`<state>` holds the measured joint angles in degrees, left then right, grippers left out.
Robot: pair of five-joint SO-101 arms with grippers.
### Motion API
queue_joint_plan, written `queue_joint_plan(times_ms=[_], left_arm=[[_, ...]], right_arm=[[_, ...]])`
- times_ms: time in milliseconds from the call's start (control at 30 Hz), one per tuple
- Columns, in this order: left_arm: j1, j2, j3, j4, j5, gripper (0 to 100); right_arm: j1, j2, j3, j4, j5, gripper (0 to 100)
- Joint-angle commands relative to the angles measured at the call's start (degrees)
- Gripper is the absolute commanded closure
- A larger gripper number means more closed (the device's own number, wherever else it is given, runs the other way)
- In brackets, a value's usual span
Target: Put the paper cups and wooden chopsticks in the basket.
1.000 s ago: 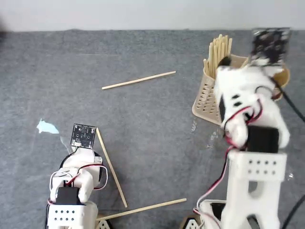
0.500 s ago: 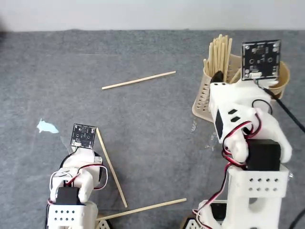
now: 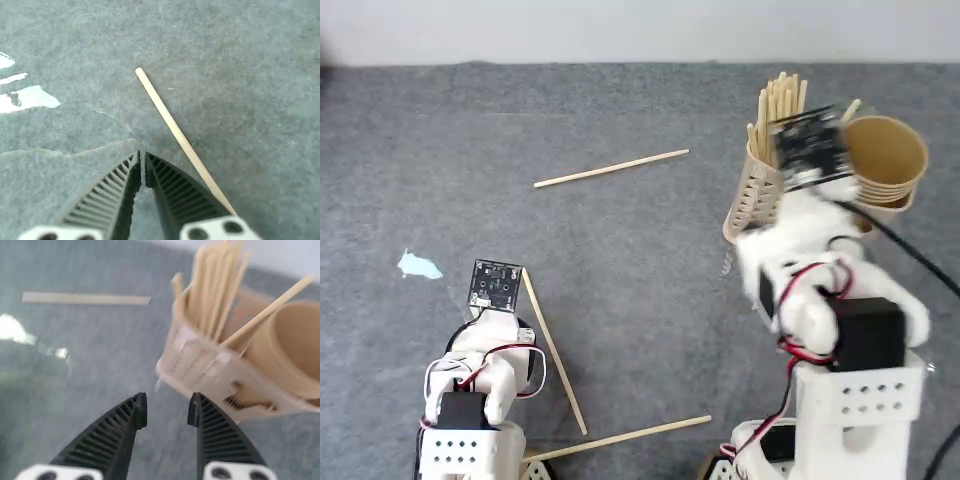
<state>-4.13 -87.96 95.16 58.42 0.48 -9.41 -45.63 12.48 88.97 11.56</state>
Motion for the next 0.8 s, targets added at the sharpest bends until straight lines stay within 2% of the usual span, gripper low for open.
queue_joint_plan(times_ms=[0,133,367,767], left_arm=[[-0.09,-0.53,-0.4,-0.88,-0.26,99],[-0.09,-0.53,-0.4,-0.88,-0.26,99],[-0.09,-0.53,-0.4,-0.88,-0.26,99],[-0.09,-0.53,-0.4,-0.88,-0.26,99]], right_arm=[[-6.02,-1.19,-1.85,7.87,3.25,85.5],[-13.58,-1.27,5.8,12.44,7.21,85.5],[-25.89,-1.8,26.37,12.18,11.52,85.1],[-46.55,-1.71,36.13,0.66,11.08,85.3]])
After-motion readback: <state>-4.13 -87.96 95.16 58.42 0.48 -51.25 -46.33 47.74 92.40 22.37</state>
